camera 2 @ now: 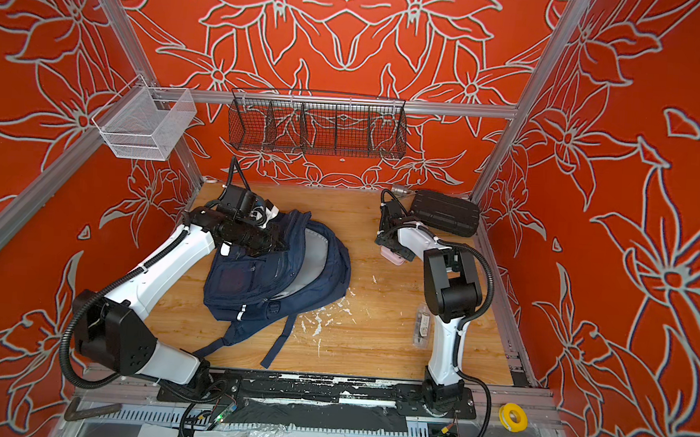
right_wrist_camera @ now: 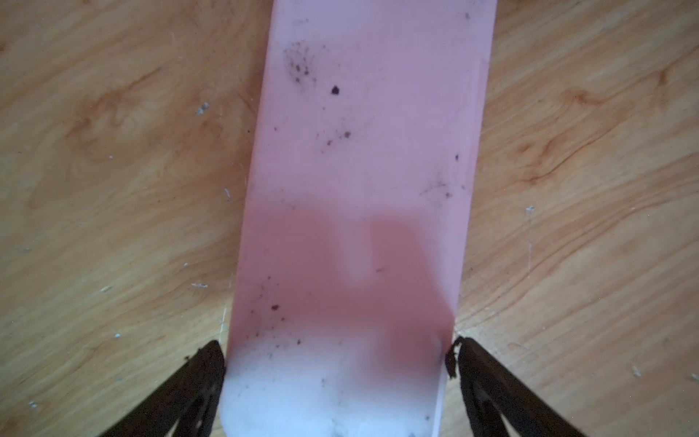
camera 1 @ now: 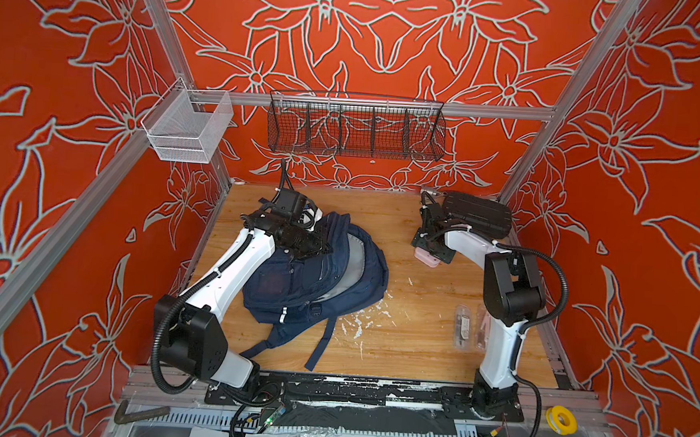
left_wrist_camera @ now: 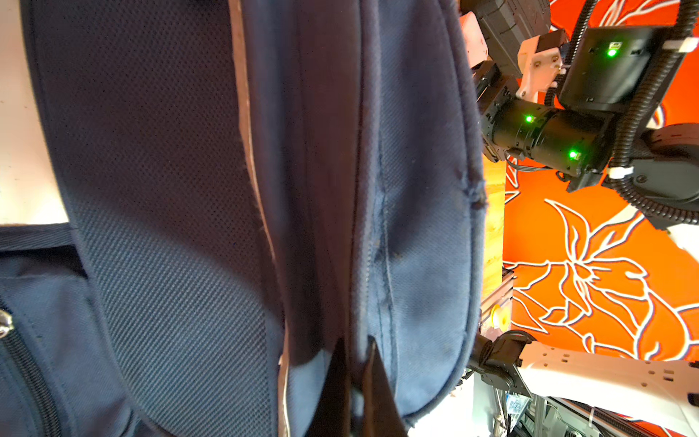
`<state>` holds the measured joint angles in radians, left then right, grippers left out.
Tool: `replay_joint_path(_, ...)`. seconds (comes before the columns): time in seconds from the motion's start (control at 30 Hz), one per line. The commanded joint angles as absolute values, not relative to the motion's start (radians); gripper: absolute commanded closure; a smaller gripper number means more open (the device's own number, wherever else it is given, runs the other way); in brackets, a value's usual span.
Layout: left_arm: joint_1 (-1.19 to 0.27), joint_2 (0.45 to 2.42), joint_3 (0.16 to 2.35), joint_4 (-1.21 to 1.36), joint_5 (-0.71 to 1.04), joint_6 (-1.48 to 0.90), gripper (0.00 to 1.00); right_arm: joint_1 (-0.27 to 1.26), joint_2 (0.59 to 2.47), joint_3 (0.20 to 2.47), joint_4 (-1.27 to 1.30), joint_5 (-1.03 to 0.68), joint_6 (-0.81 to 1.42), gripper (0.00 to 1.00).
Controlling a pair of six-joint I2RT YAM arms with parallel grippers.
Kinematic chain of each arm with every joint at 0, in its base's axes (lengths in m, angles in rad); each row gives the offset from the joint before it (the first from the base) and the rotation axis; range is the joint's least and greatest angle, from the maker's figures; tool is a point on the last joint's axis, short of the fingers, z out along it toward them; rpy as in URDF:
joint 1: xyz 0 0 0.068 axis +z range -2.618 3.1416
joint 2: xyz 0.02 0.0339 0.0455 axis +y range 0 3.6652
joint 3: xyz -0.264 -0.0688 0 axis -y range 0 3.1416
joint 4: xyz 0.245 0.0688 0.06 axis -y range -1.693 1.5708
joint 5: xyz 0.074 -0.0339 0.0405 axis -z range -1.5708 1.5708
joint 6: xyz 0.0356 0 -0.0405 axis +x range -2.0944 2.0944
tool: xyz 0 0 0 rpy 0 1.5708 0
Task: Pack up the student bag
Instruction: 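Move the right gripper over the pink pencil case beside the black case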
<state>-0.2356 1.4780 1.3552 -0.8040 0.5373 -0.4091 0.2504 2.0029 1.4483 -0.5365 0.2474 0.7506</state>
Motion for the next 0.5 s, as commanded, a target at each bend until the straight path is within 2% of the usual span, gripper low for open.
replay_joint_path(0.0,-0.235,1.490,1.389,-0.811,0.537,-0.402,1.00,0.235,2.023,1.439,-0.546,0.231,0.781,0.03)
replay_joint_path(0.47,-0.235,1.469,1.388,-0.822,0.529,-0.409,1.00,0.233,2.063,1.396,-0.478,0.166,0.735,0.03)
